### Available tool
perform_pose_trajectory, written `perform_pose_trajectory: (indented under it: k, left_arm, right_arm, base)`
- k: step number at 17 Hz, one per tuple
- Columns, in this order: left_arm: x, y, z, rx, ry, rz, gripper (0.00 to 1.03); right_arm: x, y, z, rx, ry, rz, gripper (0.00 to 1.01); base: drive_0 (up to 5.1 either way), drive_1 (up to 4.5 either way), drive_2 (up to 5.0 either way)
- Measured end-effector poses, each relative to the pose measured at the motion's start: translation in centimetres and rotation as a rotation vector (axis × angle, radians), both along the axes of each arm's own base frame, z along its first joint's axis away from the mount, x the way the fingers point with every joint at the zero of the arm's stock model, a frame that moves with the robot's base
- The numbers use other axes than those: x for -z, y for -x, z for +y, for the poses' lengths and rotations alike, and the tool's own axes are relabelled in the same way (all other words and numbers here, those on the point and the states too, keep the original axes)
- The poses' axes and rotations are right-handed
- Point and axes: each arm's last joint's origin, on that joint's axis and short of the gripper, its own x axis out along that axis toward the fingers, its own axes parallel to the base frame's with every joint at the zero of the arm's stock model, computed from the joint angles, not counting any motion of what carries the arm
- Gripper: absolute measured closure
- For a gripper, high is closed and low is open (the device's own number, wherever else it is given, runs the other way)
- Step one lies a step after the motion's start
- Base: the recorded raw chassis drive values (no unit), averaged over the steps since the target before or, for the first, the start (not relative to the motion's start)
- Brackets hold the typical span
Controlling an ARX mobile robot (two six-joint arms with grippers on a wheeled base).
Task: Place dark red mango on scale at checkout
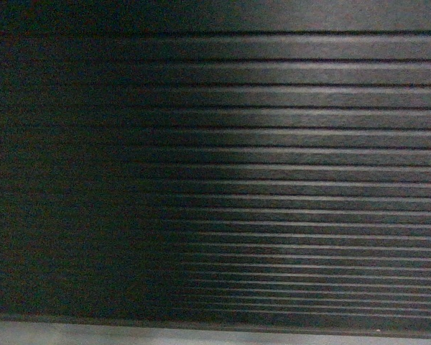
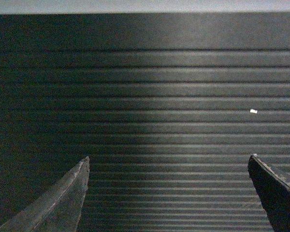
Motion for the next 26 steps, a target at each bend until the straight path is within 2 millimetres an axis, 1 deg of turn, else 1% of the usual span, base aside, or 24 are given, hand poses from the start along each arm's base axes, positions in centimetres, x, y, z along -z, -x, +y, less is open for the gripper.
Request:
perform_pose_trajectory:
  k: [26]
  left_arm:
    - [-0.02,0.00,0.00,0.001,-0.003,-0.002,0.05]
  right_arm:
    - [-0.01,0.00,-0.01,0.002,0.000,-0.001,0.03]
  base:
    - [0.0,0.00,0.0]
